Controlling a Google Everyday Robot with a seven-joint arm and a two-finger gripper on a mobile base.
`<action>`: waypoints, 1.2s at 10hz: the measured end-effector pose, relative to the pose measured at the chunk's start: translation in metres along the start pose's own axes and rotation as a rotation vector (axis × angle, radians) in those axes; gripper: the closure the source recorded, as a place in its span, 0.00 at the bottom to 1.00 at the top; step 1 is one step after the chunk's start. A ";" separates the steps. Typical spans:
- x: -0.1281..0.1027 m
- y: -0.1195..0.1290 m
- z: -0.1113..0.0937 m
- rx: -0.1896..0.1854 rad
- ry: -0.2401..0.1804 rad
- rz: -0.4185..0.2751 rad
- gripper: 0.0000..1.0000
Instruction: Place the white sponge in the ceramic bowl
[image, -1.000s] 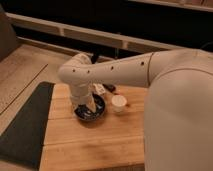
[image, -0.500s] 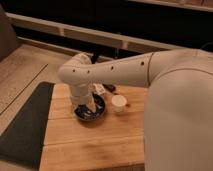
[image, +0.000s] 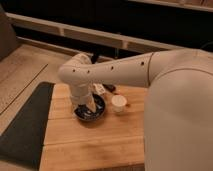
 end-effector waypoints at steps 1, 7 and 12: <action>0.000 0.000 0.000 0.000 0.000 0.000 0.35; 0.000 0.000 0.000 0.000 0.000 0.000 0.35; -0.023 -0.003 -0.006 0.003 -0.052 -0.064 0.35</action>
